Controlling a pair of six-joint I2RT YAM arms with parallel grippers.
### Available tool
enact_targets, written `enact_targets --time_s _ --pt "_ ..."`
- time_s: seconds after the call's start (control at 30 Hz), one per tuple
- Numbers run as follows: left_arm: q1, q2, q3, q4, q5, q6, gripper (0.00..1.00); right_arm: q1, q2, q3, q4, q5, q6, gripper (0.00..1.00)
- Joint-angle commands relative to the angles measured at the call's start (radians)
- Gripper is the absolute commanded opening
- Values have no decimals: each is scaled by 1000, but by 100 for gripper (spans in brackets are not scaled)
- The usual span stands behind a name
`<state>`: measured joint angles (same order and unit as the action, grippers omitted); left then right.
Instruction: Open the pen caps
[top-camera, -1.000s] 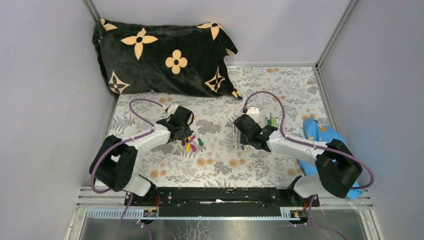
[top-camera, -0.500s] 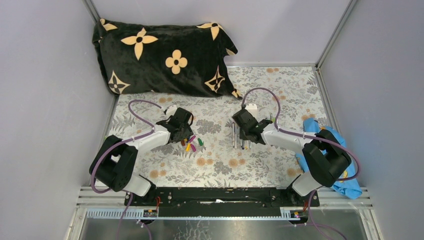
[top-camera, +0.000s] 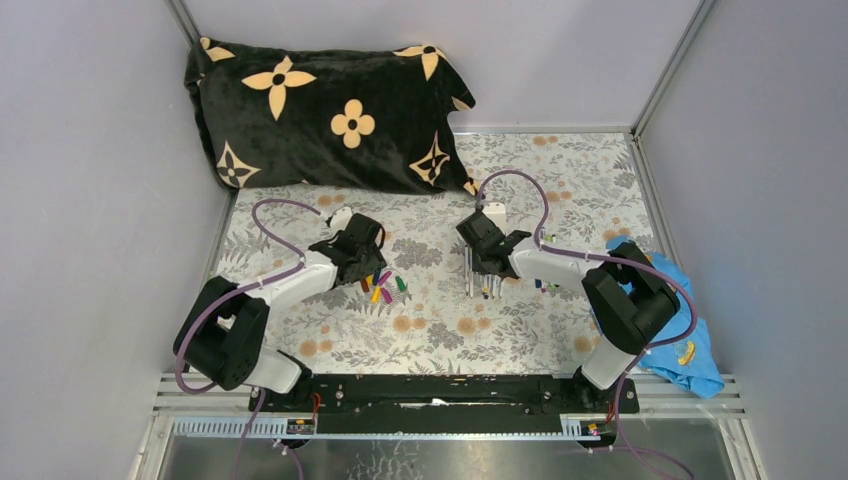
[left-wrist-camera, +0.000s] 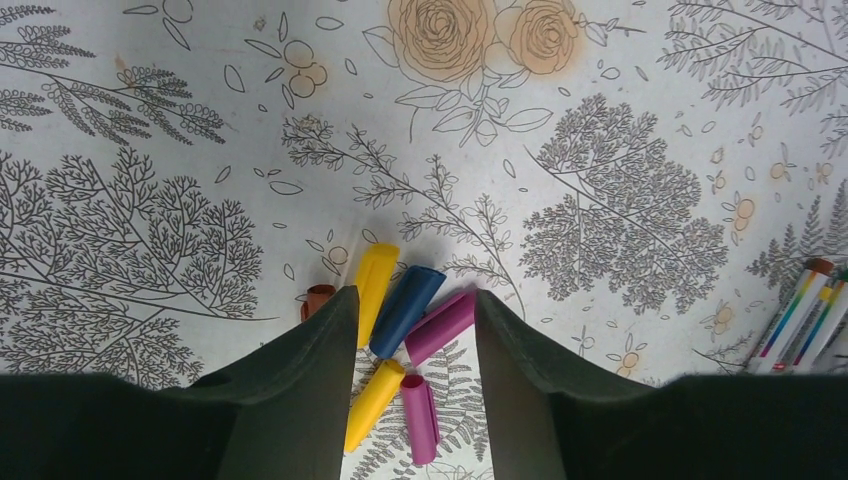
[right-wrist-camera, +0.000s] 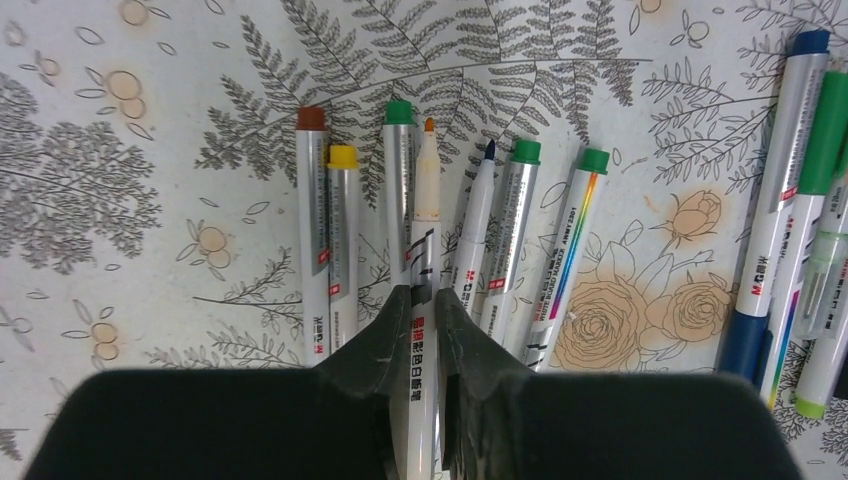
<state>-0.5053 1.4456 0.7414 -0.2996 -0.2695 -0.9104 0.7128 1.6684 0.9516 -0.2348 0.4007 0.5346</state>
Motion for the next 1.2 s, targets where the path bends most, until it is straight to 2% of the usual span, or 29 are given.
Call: enact_targets --time_s 0.0,0.17,0.3,0.7,0.87,1.17 --pt "-7 -40 -5 23 -20 2 53 -8 23 30 19 16 -1 14" --pt "-6 -57 -5 24 -18 0 60 -7 24 29 19 14 -3 25" --pt "-7 -64 -7 26 -12 -1 62 -8 0 31 6 17 -5 32" --pt "-13 -130 -21 53 38 1 62 -12 -150 45 -132 120 1 36" --pt "-34 -169 -30 88 80 24 62 -65 -182 2 -173 134 -5 36" --pt "-79 -162 -15 106 130 45 62 -169 -164 -65 -126 107 -50 36"
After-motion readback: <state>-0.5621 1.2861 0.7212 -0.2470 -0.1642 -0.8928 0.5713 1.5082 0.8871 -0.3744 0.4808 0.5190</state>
